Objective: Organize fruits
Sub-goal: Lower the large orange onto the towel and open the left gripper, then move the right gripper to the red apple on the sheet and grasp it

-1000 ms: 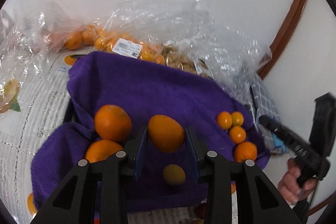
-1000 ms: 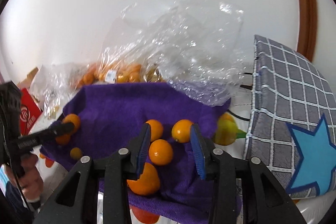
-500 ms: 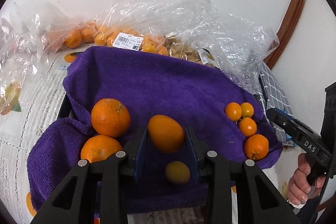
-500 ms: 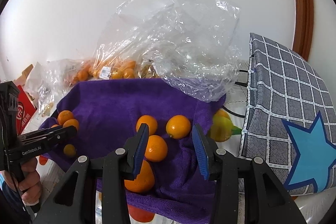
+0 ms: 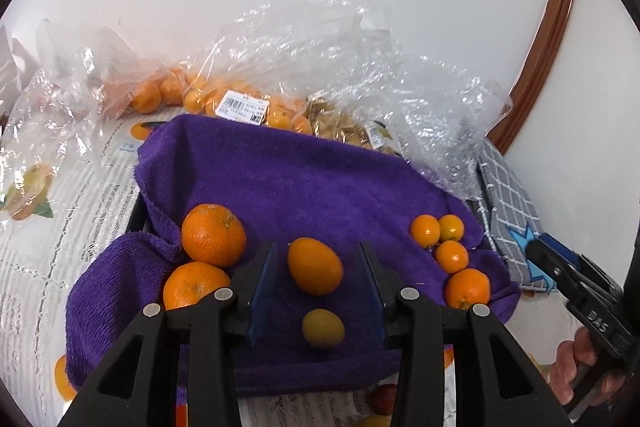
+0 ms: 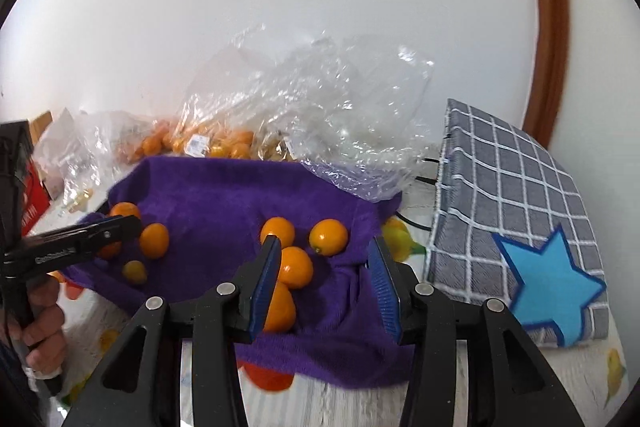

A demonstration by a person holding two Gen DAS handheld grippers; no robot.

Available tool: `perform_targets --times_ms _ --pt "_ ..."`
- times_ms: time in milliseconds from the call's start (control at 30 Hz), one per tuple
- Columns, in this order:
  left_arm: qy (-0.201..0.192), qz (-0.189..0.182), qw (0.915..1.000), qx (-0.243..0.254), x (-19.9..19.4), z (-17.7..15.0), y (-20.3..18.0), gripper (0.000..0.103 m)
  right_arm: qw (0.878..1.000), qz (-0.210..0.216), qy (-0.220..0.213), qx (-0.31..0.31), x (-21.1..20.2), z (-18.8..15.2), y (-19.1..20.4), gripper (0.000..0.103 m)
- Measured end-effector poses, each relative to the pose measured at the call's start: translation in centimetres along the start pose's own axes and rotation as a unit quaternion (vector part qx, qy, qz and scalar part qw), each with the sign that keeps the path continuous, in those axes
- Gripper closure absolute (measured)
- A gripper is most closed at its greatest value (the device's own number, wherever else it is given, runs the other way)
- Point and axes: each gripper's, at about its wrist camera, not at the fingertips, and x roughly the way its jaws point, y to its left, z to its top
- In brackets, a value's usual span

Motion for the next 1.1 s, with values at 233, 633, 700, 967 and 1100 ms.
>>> perform_targets --times_ms 233,633,700,967,1100 --pt "-0.031 -0.002 0.9995 -0.009 -2.6 -0.6 0.3 0.065 1.000 -0.003 -0.001 0.031 -4.1 -0.5 -0.7 0.058" --pt "-0.033 0.036 0.9976 -0.049 -8.1 -5.0 4.1 0.065 0.994 0.057 0.080 0.038 -4.1 -6.2 3.0 0.059" --pt "-0.029 0.060 0.9967 -0.047 -8.8 -5.8 4.7 0.065 0.994 0.067 0.079 0.028 -4.3 -6.5 4.0 0.059" --pt "-0.014 0.106 0.9913 -0.076 -10.8 -7.4 7.6 0.065 0.991 0.092 0.088 -0.041 -2.8 -6.1 9.0 0.072" --pt "-0.014 0.107 0.9900 -0.092 -10.8 -7.2 8.4 0.065 0.988 0.113 0.093 -0.050 -1.5 -5.5 10.3 0.076"
